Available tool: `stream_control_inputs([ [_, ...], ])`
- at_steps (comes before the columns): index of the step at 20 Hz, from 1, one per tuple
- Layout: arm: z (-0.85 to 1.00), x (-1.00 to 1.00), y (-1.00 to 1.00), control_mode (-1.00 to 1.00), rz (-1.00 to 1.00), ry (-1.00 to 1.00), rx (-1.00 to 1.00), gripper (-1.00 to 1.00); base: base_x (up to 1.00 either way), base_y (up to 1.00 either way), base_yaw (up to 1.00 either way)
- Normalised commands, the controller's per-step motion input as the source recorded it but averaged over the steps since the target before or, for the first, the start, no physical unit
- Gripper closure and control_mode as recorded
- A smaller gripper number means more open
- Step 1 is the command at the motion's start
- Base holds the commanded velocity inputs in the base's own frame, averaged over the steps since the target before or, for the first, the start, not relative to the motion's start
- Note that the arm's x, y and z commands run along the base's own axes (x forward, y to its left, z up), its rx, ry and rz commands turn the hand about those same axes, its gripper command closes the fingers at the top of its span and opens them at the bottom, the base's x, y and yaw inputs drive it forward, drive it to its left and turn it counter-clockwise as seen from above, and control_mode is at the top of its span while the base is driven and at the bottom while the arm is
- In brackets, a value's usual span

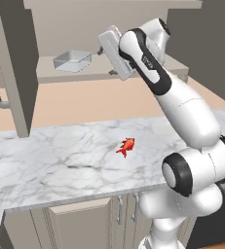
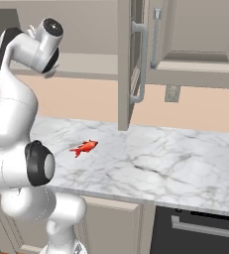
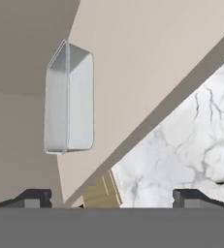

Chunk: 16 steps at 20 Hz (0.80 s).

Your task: Retrieve the tupperware from the cabinet, then place the raw meat into the tupperware to avoid contamination.

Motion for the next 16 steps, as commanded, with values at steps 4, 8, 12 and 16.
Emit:
stream_control_inputs([
  [4,0.05,0.49,0.00,-1.00,0.01,0.03,0.00,-1.00,0.00,0.00,0.00],
  [8,0.00,0.46,0.09,-1.00,0.02,0.00,0.00,-1.00,0.00,0.00,0.00],
  [12,-0.05,0.44,0.18,-1.00,0.02,0.00,0.00,-1.00,0.00,0.00,0.00],
  [16,0.01,0.47,0.18,-1.00,0.03,0.01,-0.02,-1.00,0.00,0.00,0.00],
])
